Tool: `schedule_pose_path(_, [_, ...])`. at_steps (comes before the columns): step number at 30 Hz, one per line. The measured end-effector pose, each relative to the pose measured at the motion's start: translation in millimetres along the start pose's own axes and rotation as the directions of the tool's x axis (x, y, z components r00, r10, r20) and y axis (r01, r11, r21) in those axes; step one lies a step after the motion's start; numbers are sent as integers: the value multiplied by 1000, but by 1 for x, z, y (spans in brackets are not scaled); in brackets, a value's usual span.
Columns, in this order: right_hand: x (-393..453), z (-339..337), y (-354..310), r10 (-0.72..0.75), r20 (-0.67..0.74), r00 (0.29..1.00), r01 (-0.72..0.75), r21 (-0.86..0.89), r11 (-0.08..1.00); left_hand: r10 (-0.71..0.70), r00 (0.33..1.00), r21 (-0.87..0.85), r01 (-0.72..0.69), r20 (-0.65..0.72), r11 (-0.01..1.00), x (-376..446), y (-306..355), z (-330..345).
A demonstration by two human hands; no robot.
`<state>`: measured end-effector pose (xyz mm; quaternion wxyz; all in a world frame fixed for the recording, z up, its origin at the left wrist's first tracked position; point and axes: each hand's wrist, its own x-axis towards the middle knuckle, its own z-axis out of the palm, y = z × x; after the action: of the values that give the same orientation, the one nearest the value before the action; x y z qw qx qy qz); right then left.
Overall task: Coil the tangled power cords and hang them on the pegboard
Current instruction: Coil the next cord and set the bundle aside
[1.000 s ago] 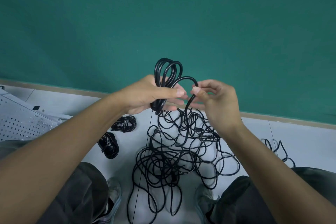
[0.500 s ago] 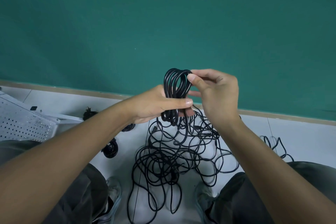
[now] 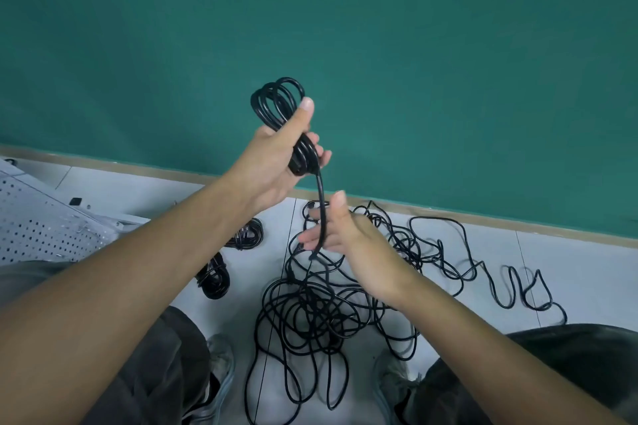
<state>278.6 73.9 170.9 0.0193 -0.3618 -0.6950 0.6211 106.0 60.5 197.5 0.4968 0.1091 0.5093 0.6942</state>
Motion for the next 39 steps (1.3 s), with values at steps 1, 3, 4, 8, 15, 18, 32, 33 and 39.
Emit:
schedule_pose_path(1, [-2,4,1,-19,36,999,21,-58,998,12,998,-1,-12,-54,1000,4,2,-4])
schedule_pose_path(3, [-4,6,-2,-51,79,996,60,-127,990,43,991,68,-35,-124,997,9,2,-11])
schedule_pose_path(4, [-4,4,-4,-64,81,995,75,-140,987,64,988,123,-47,-139,991,11,1,-13])
schedule_pose_path(8, [-4,-14,-11,-174,3,985,169,-261,951,180,979,406,-128,-92,905,14,-5,-18])
schedule_pose_path(15, [-3,-37,-25,-273,-188,943,216,-276,937,106,979,644,-193,172,740,1,-21,-13])
schedule_pose_path(18, [-1,-46,-25,-287,-327,901,226,-211,951,-11,960,640,-177,279,748,-4,-22,-10])
schedule_pose_path(32, [-1,-54,-23,-238,-509,827,180,-161,970,-334,851,564,55,406,824,-21,-10,0])
schedule_pose_path(33, [0,-54,-21,-234,-504,832,181,-151,972,-306,869,551,48,388,833,-20,-9,0])
schedule_pose_path(39, [11,-52,-4,-76,-408,910,83,-1,997,-220,919,412,71,328,908,-12,0,-5])
